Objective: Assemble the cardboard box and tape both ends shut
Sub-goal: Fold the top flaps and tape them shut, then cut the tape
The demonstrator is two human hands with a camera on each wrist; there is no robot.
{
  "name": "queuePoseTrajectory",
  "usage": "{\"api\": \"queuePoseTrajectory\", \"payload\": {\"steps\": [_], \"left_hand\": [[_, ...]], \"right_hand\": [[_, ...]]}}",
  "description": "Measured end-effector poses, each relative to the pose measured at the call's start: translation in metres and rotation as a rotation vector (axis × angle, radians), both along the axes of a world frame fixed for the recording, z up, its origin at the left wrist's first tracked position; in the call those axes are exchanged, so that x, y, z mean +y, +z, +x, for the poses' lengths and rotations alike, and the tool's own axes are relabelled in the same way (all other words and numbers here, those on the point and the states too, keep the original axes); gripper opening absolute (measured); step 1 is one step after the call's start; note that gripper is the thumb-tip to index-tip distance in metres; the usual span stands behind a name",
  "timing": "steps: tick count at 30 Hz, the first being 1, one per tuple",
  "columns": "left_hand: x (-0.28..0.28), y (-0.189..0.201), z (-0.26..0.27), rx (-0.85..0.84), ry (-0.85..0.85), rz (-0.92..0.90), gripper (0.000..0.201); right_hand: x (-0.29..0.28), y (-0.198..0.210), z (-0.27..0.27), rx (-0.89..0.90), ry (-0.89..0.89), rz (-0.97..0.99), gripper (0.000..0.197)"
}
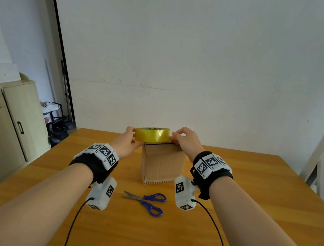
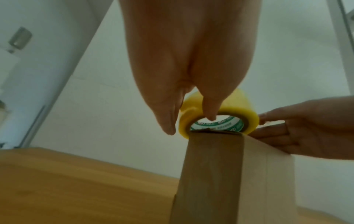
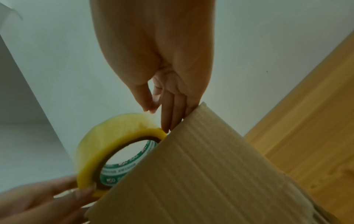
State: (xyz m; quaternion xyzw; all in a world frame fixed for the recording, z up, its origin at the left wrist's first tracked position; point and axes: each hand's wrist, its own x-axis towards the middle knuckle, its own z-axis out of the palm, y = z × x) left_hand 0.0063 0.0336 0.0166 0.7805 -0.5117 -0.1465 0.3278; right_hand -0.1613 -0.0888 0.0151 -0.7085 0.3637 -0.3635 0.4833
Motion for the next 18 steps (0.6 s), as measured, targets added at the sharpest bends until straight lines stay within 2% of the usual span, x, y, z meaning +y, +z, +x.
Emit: {"api": "queuePoseTrajectory", "payload": {"steps": [6, 9, 12, 18], "left_hand": [[-0.01, 0.009, -0.015, 0.172, 0.029, -0.245, 0.056], [-0.018, 0.015, -0.023, 0.248, 0.12, -0.316, 0.066], [-0.028, 0.015, -0.026, 0.268, 0.144, -0.347, 0.064], [-0.034, 0.007, -0.036, 0.635, 0.058, -0.473, 0.057]], "right_hand": [[0.002, 0.001, -0.001, -0.083, 0.009, 0.043, 0.009], [0.002, 0.0, -0.002, -0.118, 0.011, 0.069, 0.009], [0.001, -0.001, -0.002, -0.13, 0.015, 0.07, 0.013], [0.002, -0.002, -0.003, -0.129, 0.008, 0.071, 0.012]]}}
